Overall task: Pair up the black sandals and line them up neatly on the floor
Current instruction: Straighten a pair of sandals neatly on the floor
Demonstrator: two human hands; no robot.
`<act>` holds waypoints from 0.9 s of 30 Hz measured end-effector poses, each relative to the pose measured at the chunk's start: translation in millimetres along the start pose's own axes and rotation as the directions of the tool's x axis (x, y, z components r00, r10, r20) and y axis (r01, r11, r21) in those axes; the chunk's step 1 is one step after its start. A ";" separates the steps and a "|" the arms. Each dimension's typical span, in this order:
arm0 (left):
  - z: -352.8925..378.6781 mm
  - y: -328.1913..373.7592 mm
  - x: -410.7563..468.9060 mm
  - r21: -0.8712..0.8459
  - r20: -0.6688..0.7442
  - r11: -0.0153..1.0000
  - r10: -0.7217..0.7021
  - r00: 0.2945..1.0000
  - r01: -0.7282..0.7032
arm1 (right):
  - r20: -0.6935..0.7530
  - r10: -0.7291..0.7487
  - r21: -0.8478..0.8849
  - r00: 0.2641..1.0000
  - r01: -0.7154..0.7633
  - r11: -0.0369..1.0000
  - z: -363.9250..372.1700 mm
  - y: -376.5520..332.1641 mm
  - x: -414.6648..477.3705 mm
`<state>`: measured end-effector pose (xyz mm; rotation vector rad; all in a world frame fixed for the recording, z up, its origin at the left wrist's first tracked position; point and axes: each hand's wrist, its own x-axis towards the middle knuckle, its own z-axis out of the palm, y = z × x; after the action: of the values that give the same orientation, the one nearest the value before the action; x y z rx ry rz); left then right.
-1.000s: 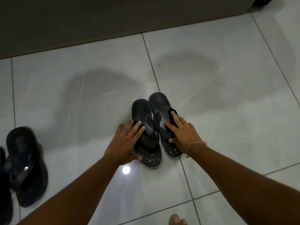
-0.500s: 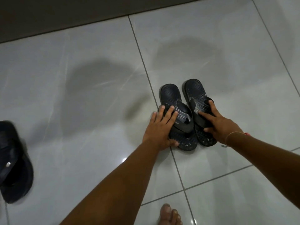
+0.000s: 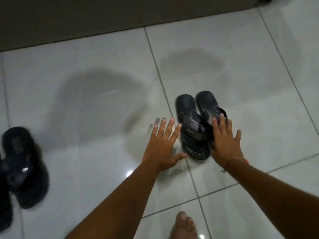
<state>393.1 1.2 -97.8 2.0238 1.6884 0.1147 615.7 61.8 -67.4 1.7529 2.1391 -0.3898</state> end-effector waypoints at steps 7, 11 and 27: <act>-74.1 -191.5 -207.1 0.073 0.001 0.911 -0.408 0.913 0.406 | -0.082 -0.454 0.031 0.887 0.457 0.889 24.0 -230.5 -53.5; -115.2 -302.1 -324.2 0.095 0.004 0.795 -0.602 0.798 0.599 | 0.007 -0.601 0.140 0.799 0.594 0.792 36.9 -374.1 -73.6; -95.0 -487.5 -442.7 0.291 0.179 0.896 -0.395 0.901 0.335 | 0.102 -0.564 0.148 0.820 0.548 0.823 121.4 -608.3 -118.6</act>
<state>-181.9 -333.3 -111.8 1.7576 1.9720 -0.4759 51.4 -214.9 -130.1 1.0618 2.5330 -0.7707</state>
